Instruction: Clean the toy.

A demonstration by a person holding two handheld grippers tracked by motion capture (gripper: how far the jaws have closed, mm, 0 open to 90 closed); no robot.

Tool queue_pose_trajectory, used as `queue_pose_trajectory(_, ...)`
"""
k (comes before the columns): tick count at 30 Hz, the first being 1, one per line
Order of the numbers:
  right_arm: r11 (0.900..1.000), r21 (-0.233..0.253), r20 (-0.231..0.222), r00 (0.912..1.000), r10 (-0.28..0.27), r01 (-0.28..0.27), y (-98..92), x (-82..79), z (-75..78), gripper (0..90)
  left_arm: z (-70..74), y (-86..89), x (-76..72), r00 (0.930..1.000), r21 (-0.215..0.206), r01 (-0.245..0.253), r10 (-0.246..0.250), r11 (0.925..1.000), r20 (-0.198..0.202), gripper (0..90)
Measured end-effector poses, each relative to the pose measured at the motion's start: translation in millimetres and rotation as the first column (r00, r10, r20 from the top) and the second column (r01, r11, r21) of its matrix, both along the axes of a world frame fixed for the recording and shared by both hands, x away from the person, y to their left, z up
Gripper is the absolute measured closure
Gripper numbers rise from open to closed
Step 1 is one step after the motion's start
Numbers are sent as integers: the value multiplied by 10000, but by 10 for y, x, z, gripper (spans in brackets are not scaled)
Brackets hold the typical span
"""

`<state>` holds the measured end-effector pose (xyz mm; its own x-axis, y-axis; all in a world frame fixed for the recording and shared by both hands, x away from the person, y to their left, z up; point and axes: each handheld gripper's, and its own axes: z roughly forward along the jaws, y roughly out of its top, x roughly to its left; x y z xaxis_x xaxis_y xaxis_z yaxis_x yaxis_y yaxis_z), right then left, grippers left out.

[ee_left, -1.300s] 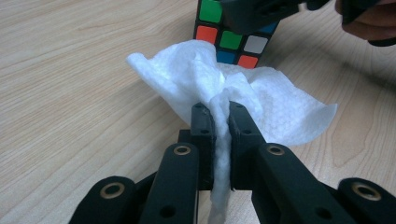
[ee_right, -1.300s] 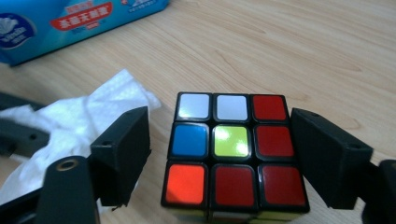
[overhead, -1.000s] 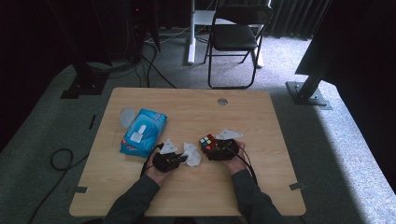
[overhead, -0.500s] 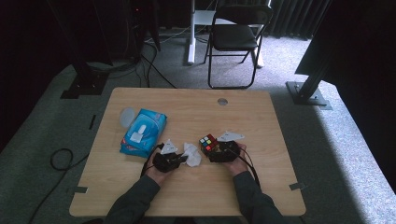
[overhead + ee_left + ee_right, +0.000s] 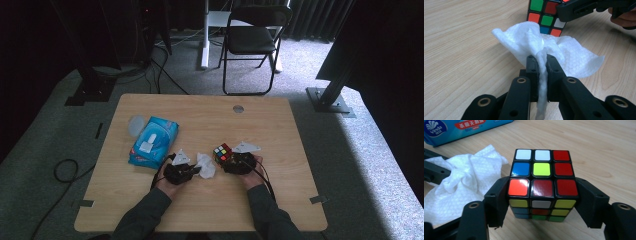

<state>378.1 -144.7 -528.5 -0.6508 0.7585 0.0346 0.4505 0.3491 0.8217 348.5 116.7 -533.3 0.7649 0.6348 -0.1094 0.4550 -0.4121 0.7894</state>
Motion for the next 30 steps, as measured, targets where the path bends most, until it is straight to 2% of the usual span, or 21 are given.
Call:
queue_pose_trajectory(17, 9997, 9, 289, 9993, -257, 257, 30, -29, 15, 344, -4, 3, 3, 10000, 6, -5, 5, 10000, -24, 828)
queue_pose_trajectory(24, 9966, 27, 499, 9954, -823, 822, 61, -32, 43, 344, -7, 0, 4, 10000, 24, 17, -17, 10000, -30, 828)
queue_pose_trajectory(30, 9882, -2, 503, 9869, -1530, 1532, 96, -16, 45, 344, -2, 5, 4, 10000, -6, -1, 1, 10000, -29, 828)
